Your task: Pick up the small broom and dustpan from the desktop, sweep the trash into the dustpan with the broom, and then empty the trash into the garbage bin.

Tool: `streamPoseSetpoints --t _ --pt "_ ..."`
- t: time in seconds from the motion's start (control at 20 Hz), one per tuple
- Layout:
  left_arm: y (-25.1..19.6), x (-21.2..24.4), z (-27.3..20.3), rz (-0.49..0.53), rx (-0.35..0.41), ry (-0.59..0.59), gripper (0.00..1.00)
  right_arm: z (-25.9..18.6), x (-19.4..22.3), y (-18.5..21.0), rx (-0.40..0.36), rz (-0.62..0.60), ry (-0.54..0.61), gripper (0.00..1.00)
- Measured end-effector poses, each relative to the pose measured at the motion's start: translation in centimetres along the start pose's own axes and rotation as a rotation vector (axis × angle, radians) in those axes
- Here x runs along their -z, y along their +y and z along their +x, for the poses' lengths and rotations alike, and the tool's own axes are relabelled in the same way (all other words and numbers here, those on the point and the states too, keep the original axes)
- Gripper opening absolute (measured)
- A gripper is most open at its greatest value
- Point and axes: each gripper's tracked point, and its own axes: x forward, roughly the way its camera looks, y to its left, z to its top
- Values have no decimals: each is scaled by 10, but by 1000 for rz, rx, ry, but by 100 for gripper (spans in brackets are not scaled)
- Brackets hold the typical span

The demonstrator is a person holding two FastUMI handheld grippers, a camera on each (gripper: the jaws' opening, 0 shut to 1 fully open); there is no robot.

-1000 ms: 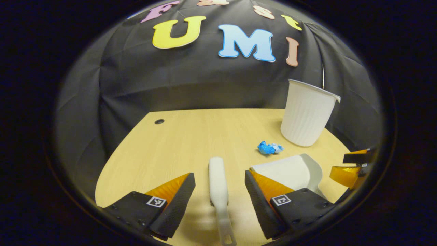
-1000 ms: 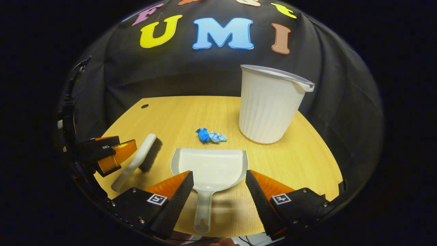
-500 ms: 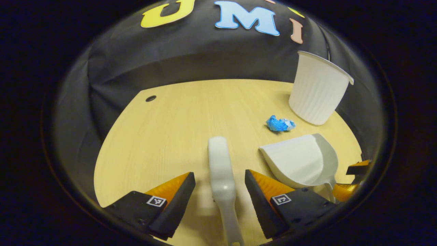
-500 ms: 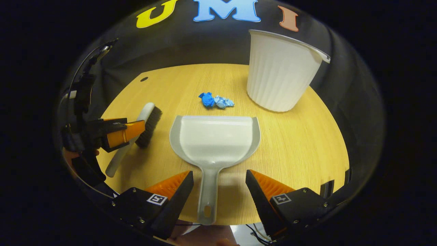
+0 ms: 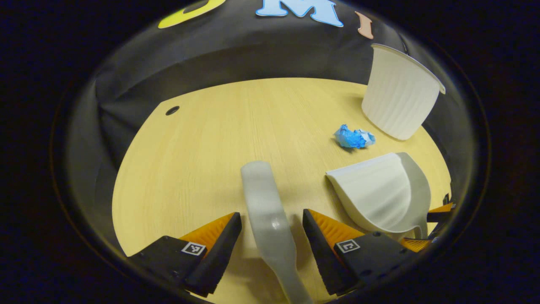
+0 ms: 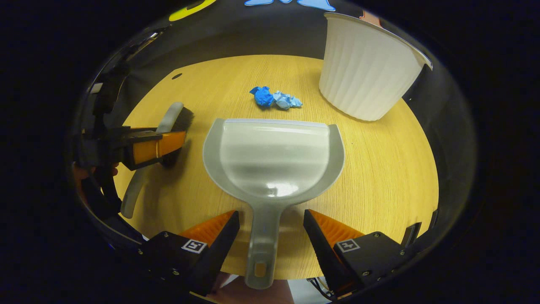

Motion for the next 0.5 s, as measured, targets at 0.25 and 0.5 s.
streamPoseSetpoints --t 0.25,0.5 --pt "3 7 5 -15 2 31 74 3 -4 0 -6 20 13 81" --pt "-1 7 4 -3 22 37 63 8 -3 4 -10 22 19 58"
